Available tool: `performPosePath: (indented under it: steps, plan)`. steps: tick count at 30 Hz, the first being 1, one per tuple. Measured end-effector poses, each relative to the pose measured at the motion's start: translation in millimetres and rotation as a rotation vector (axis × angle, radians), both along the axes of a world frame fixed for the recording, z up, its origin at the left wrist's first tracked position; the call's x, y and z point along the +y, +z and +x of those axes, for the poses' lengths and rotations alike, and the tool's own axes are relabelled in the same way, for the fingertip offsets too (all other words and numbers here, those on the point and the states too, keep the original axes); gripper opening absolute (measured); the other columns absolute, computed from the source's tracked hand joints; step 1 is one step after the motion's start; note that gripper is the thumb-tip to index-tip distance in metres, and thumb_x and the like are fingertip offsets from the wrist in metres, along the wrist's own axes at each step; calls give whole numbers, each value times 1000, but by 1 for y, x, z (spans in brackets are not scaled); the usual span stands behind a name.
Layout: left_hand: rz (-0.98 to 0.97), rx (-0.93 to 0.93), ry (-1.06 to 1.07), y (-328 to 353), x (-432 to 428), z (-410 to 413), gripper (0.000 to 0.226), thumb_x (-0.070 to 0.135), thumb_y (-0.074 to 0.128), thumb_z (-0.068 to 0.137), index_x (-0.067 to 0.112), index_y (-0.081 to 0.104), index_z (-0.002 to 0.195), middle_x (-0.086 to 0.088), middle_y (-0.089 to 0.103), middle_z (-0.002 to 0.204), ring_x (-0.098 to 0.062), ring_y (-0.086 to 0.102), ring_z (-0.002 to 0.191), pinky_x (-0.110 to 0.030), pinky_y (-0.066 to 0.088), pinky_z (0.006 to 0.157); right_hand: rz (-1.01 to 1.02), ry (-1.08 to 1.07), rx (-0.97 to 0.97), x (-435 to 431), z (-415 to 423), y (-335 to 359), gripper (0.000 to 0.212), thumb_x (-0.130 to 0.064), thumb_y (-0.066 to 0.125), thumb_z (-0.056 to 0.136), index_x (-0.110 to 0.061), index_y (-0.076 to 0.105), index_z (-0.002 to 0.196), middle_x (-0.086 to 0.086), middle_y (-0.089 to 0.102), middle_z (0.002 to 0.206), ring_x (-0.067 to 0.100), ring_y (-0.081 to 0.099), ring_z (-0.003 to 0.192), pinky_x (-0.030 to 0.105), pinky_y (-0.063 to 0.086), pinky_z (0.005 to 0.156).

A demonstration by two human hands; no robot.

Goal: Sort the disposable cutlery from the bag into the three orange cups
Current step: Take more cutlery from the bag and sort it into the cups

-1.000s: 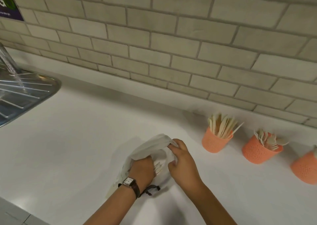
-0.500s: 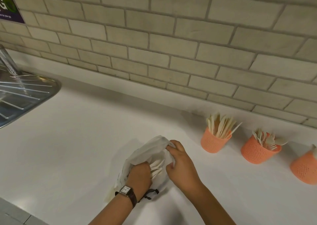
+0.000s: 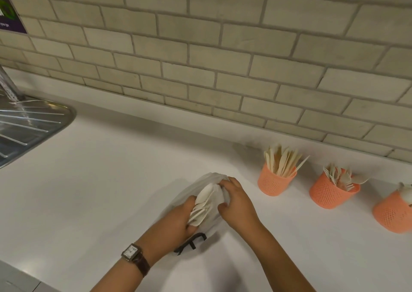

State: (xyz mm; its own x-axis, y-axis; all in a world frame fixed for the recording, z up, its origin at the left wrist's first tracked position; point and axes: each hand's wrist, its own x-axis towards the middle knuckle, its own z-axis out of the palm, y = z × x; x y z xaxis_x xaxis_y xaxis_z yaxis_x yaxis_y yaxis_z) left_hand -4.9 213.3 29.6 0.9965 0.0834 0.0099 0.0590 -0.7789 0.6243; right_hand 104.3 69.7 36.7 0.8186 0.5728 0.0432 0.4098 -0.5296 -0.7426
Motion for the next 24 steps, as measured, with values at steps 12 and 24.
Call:
performPosePath:
  steps: [12, 24]
  plan:
    - [-1125, -435, 419, 70, -13, 22, 21, 11, 47, 95, 11, 51, 75, 1, 44, 46, -13, 44, 40, -23, 42, 43, 217, -2, 149, -25, -16, 2, 41, 2, 60, 80, -34, 62, 100, -6, 50, 112, -5, 53, 84, 5, 40, 73]
    - [-1365, 183, 180, 71, -149, 68, 20, 25, 56, 92, 14, 46, 79, 3, 34, 49, -8, 27, 38, -19, 28, 38, 500, -376, 201, -137, -32, 49, 10, -19, 65, 86, -23, 68, 77, -10, 69, 80, 15, 52, 65, 26, 46, 65]
